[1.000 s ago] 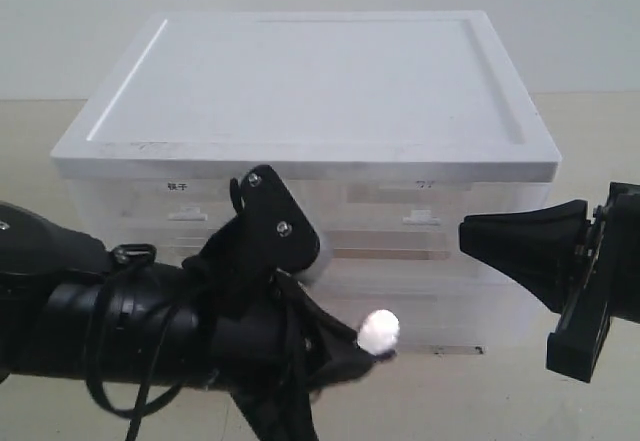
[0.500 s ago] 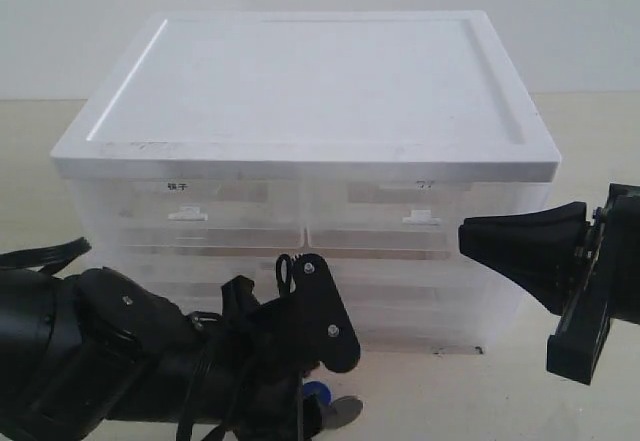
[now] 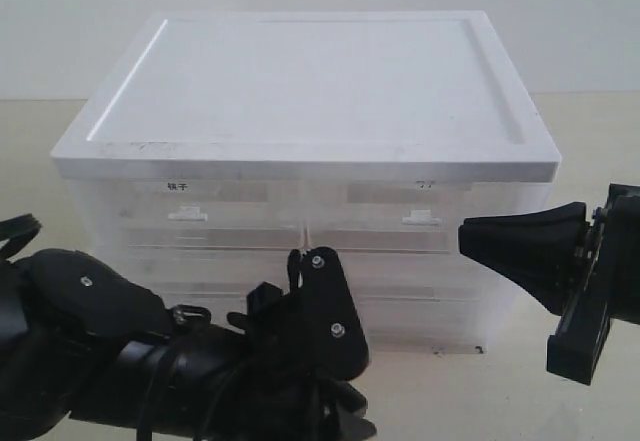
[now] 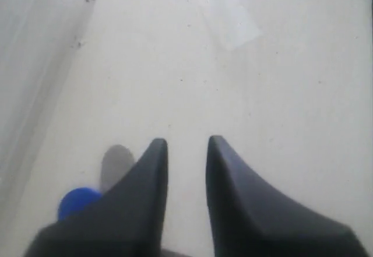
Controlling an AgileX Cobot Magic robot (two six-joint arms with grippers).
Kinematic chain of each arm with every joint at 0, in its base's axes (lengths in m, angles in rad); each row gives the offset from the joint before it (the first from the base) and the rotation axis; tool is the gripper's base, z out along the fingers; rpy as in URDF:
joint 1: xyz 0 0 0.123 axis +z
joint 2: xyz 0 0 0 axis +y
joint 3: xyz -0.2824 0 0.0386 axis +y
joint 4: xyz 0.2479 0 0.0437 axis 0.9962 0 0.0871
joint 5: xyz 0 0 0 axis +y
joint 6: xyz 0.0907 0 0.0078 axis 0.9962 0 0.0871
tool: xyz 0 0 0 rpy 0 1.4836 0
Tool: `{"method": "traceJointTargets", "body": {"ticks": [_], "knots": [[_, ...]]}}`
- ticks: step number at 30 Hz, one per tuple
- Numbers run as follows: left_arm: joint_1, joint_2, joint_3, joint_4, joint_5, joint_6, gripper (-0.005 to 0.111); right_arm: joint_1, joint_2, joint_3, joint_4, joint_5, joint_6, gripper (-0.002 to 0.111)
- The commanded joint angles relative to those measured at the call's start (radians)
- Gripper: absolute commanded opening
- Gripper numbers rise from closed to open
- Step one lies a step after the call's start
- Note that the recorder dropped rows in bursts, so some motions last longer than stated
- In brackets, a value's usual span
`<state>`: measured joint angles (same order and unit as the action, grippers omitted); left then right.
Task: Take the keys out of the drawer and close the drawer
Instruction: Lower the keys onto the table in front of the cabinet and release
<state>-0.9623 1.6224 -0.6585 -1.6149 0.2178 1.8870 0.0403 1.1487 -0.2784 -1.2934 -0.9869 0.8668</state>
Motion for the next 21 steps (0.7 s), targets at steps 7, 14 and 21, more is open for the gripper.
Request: {"method": "traceJointTargets", "body": {"ticks": [7, 14, 21], "knots": [[-0.001, -0.031, 0.024, -0.060, -0.459, -0.028, 0.005, 0.004, 0.001, -0.001, -0.003, -0.004, 0.004, 0.000], [-0.001, -0.031, 0.018, 0.139, -0.548, -0.252, 0.005, 0.004, 0.001, -0.001, -0.005, -0.004, 0.006, 0.000], [-0.008, -0.034, 0.023, 0.192, -0.449, -0.330, 0.005, 0.004, 0.001, -0.001, -0.013, -0.006, 0.008, 0.000]]}}
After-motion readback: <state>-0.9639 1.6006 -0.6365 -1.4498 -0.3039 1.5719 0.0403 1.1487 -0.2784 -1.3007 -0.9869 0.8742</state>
